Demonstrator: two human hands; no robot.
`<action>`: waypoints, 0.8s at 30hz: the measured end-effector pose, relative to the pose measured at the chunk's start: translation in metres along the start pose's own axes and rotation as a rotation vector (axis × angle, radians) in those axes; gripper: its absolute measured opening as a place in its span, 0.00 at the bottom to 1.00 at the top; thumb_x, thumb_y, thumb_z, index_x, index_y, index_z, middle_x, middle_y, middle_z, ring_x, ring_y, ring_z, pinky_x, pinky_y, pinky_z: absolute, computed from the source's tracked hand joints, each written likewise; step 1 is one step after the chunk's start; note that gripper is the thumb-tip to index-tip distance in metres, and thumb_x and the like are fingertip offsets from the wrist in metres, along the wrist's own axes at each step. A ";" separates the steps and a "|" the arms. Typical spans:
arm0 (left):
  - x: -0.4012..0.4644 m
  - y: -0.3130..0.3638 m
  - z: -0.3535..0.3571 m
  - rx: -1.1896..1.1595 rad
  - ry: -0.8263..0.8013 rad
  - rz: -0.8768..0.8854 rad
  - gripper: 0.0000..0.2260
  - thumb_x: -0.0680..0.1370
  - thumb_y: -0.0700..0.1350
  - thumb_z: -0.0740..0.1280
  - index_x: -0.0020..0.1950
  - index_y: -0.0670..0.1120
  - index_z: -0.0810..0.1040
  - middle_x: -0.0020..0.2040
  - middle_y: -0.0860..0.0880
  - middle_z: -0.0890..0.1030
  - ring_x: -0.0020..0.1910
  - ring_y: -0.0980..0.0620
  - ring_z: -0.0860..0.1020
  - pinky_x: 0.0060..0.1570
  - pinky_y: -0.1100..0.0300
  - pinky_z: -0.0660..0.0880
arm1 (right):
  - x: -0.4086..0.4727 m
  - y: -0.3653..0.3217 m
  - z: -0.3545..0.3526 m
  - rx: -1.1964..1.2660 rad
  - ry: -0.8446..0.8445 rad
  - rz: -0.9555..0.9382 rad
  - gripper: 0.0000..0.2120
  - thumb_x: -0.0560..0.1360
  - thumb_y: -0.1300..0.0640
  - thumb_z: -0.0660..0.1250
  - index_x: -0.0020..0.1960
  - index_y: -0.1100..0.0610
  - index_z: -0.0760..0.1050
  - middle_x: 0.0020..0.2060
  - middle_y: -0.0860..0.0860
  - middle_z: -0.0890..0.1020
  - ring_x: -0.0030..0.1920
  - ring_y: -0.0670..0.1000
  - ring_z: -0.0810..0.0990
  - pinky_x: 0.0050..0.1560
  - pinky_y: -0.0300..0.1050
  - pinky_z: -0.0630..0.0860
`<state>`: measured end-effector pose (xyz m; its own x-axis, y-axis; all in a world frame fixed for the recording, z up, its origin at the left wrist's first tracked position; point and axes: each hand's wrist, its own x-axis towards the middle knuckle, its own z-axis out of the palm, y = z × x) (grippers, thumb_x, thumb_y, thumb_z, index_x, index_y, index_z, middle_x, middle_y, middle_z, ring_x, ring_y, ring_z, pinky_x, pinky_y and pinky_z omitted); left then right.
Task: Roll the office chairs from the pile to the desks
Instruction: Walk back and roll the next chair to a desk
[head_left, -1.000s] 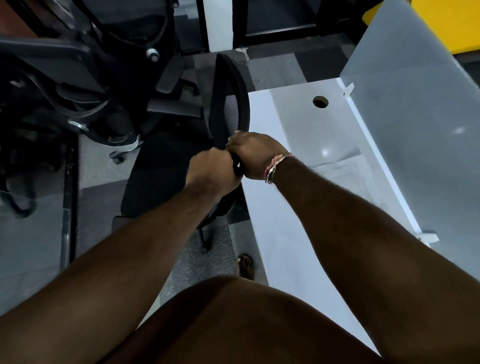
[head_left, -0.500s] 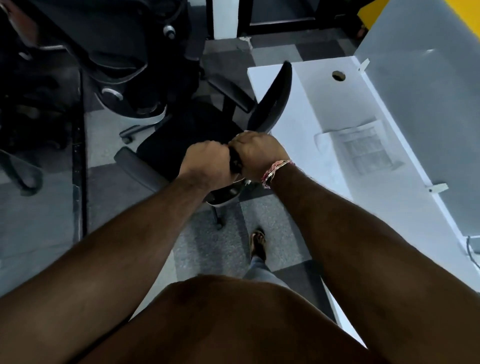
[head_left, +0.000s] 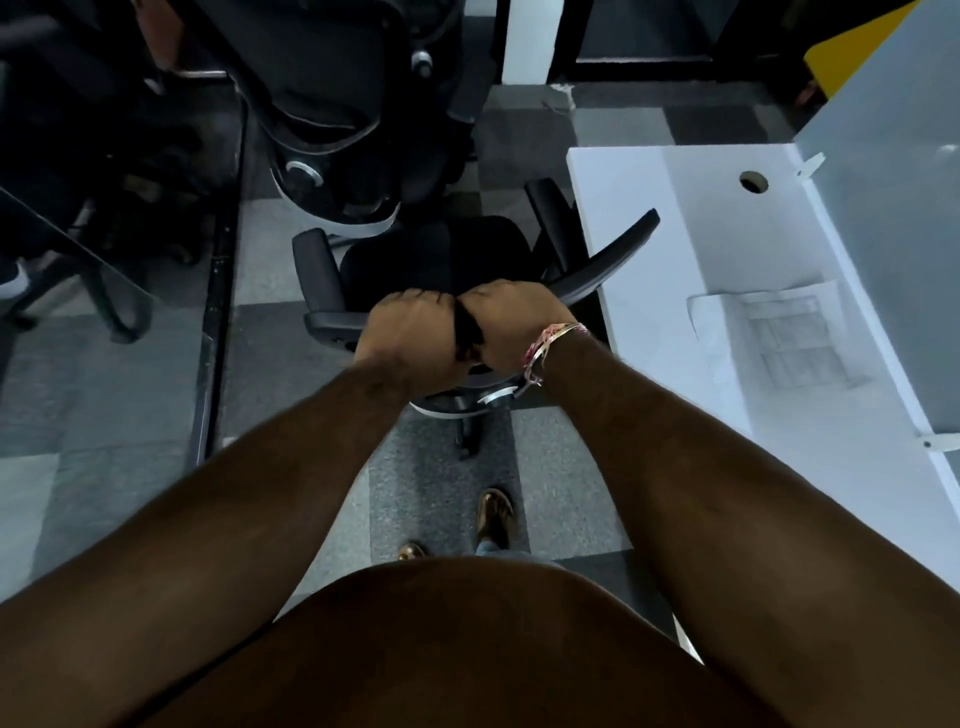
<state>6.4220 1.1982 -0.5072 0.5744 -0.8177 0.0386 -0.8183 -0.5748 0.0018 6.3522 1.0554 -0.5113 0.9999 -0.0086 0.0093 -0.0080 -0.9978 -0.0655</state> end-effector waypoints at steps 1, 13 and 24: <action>0.004 0.007 0.000 -0.001 -0.021 -0.002 0.15 0.74 0.59 0.68 0.54 0.51 0.80 0.51 0.51 0.83 0.51 0.47 0.81 0.50 0.56 0.74 | -0.001 0.007 -0.001 -0.001 -0.014 0.001 0.13 0.69 0.48 0.67 0.51 0.52 0.77 0.48 0.50 0.83 0.49 0.57 0.81 0.43 0.48 0.76; 0.060 0.051 -0.004 0.012 -0.273 -0.040 0.11 0.75 0.56 0.67 0.40 0.50 0.73 0.36 0.49 0.72 0.44 0.44 0.81 0.39 0.55 0.71 | 0.006 0.059 -0.005 -0.192 -0.161 -0.028 0.09 0.71 0.48 0.67 0.44 0.53 0.80 0.41 0.50 0.83 0.42 0.57 0.83 0.34 0.45 0.67; 0.042 0.035 -0.001 -0.022 -0.258 -0.079 0.10 0.77 0.56 0.69 0.47 0.50 0.82 0.48 0.48 0.84 0.49 0.44 0.83 0.44 0.54 0.76 | 0.003 0.030 -0.007 -0.219 -0.158 0.087 0.09 0.73 0.47 0.65 0.44 0.52 0.78 0.44 0.51 0.84 0.45 0.57 0.83 0.38 0.46 0.69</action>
<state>6.4181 1.1436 -0.5050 0.6206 -0.7530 -0.2188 -0.7693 -0.6387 0.0161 6.3545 1.0253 -0.5058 0.9844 -0.1018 -0.1433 -0.0788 -0.9843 0.1581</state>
